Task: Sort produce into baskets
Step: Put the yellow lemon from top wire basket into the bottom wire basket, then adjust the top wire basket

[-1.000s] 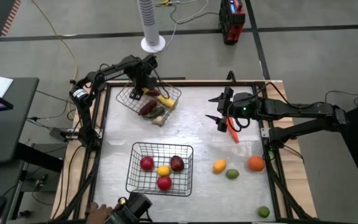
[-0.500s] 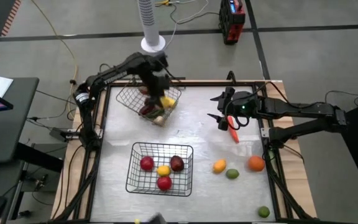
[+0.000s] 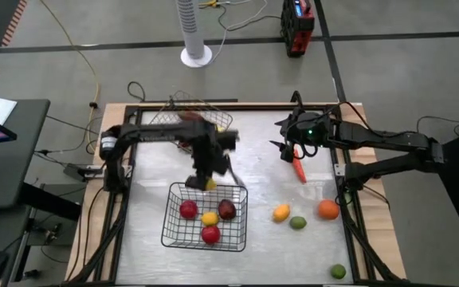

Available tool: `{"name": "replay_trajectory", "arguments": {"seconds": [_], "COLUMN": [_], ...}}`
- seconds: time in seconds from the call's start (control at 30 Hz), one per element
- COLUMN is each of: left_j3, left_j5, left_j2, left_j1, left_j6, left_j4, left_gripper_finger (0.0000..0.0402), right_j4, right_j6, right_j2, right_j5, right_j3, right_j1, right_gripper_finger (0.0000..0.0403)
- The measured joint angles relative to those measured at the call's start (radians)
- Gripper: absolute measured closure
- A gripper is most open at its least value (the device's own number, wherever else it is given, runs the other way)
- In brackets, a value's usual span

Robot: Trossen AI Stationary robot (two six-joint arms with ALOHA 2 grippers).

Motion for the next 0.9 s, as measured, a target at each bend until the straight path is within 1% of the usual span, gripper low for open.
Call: {"name": "replay_trajectory", "arguments": {"seconds": [0.2, 0.37, 0.57, 0.7, 0.77, 0.9], "left_j3": [-0.018, -0.018, -0.018, -0.018, -0.018, -0.018], "left_j5": [-0.120, -0.204, -0.212, -0.219, -0.288, -0.499], "left_j2": [0.001, 0.001, 0.001, 0.001, 0.001, 0.001], "left_j1": [-0.119, -0.158, -0.162, -0.162, -0.161, -0.135], "left_j6": [-0.118, -0.222, -0.266, -0.256, -0.223, -0.182], "left_j4": [0.054, 0.105, 0.105, 0.103, 0.082, 0.039], "left_gripper_finger": [0.0185, 0.0156, 0.0116, 0.0102, 0.0101, 0.0104], "right_j4": [0.003, 0.003, 0.001, 0.001, 0.001, 0.001], "right_j6": [0.004, 0.013, 0.019, 0.019, 0.019, 0.020], "right_j2": [0.000, 0.000, 0.000, 0.000, 0.000, 0.000], "right_j5": [0.000, 0.000, 0.000, 0.000, 0.000, 0.000], "right_j3": [0.000, 0.000, 0.000, 0.000, 0.000, 0.000], "right_j1": [0.000, 0.000, 0.001, 0.001, 0.001, 0.001], "right_gripper_finger": [0.0066, 0.0066, 0.0066, 0.0066, 0.0066, 0.0066]}}
